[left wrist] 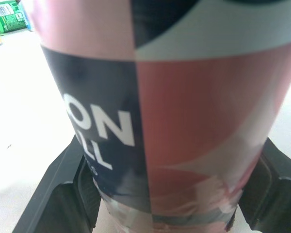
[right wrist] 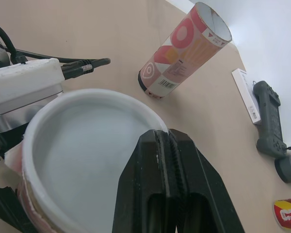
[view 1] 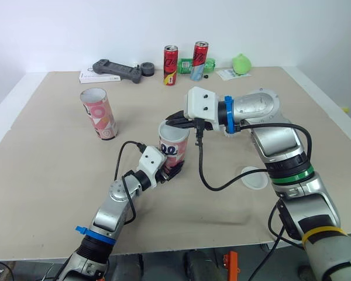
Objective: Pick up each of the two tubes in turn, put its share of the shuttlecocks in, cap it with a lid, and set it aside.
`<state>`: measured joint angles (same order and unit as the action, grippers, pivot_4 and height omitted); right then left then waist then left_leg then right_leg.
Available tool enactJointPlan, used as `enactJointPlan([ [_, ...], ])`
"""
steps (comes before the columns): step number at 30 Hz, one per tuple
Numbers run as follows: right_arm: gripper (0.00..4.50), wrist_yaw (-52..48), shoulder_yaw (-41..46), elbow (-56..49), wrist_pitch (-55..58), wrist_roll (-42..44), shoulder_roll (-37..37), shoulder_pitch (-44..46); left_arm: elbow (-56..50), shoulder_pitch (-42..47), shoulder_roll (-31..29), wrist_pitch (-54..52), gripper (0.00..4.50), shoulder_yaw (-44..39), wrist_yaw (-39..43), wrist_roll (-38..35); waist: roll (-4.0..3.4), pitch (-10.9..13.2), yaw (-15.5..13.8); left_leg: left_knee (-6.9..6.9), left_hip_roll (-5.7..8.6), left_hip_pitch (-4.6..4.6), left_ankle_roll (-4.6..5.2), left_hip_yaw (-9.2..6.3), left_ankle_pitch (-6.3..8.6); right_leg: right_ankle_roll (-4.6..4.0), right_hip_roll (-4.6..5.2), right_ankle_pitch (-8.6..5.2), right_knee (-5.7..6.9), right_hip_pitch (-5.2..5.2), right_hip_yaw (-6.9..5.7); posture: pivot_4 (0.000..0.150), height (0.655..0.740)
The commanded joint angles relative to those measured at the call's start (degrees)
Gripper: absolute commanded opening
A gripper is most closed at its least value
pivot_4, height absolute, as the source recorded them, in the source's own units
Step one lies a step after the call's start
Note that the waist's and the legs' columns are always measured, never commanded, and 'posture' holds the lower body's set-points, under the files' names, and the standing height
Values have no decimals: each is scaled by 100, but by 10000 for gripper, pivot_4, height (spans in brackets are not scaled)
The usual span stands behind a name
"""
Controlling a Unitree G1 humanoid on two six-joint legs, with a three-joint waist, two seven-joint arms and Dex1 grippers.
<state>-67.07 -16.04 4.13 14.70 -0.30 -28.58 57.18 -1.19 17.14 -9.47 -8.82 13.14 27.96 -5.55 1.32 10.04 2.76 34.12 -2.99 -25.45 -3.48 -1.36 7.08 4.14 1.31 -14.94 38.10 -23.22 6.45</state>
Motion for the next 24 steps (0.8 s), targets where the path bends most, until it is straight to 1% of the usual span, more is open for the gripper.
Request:
enactJointPlan([
  [1,857,0,-109,55,19,4,6,-105,35,-55,-37,-82,32306,40,9,80,0,0,0,0,0,0,0,0,0,0,0,0,0,0,0,1500,7400],
  [9,857,201,-28,-8,-98,143,198,-400,40,-54,-25,-80,32306,29,-15,85,4,-3,1,0,0,2,0,0,0,0,0,0,0,1,0,1500,7400],
  [15,857,229,-46,-77,-97,184,201,-613,38,-52,-20,-80,32306,28,-21,89,6,-7,2,-1,0,10,0,0,0,0,-1,0,0,6,0,1500,7400],
  [24,857,223,39,-15,-90,231,206,-333,87,4,-25,-59,32306,34,25,90,6,-7,2,-3,0,10,0,0,0,-1,0,-1,0,6,0,1500,7400],
])
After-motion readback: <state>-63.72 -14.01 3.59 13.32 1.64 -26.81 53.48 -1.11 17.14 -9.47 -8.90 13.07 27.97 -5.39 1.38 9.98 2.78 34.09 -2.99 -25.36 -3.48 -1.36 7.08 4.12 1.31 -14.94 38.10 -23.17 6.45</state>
